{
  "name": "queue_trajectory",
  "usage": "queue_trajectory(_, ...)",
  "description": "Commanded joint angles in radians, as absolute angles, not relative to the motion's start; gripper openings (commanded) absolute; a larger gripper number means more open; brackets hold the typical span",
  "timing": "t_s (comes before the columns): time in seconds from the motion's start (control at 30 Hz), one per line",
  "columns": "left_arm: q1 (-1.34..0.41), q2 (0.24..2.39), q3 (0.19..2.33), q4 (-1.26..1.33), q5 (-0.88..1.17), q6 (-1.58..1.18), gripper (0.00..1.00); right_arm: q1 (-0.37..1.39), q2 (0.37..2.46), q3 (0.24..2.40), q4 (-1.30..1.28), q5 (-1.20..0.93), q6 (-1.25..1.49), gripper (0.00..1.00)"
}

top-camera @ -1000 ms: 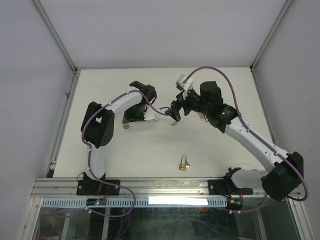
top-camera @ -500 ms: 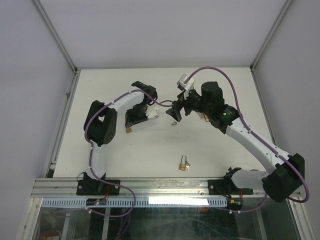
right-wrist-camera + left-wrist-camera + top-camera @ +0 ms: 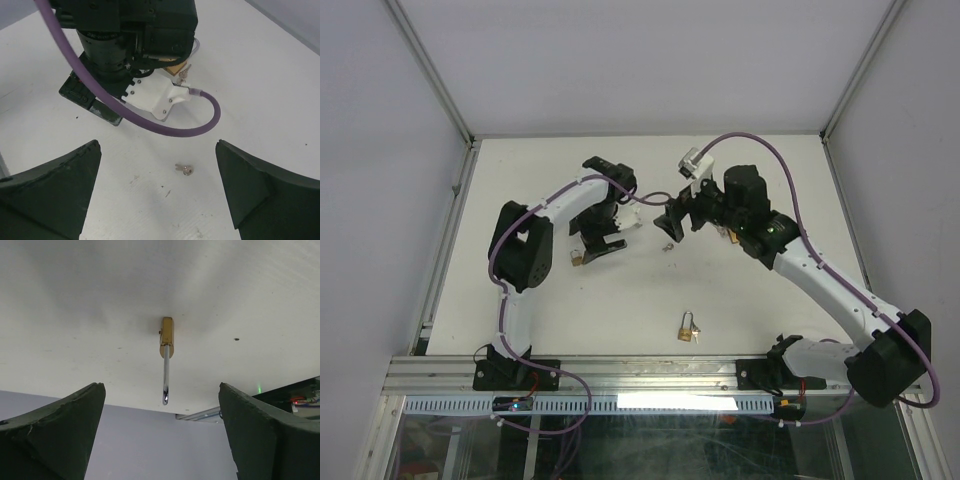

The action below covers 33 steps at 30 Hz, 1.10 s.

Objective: Unlock with the key
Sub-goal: Place the lock at the center of the board, then pick up the key from the center of the board.

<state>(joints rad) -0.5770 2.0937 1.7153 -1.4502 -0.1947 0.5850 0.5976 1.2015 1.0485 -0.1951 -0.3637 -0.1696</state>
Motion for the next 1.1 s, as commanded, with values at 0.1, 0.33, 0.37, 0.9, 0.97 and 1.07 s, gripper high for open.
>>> queue_trajectory(0.1,-0.584,2.012,1.972,-1.443,-0.028,0.610,0.99,0.485,1.208,1.083,-0.189,-0.241,0.061,0.99)
queue_trajectory(0.33,-0.542,1.658,1.673,-1.038,0.216,0.444,0.99,0.426,1.395,1.161,-0.398,-0.114,0.261,0.68)
queue_trajectory(0.37,-0.534,1.583,1.597,-0.899,0.238,0.412,0.99,0.445,1.439,1.181,-0.438,-0.090,0.261,0.63)
queue_trajectory(0.9,-0.494,1.024,0.884,-0.062,0.219,-0.173,0.99,0.604,1.949,1.480,-0.704,0.034,0.178,0.48)
queue_trajectory(0.97,-0.493,1.023,0.881,-0.059,0.208,-0.160,0.99,0.610,1.977,1.499,-0.707,0.043,0.176,0.47)
queue_trajectory(1.07,-0.490,1.022,0.869,-0.044,0.206,-0.155,0.99,0.614,2.020,1.536,-0.723,0.038,0.179,0.46)
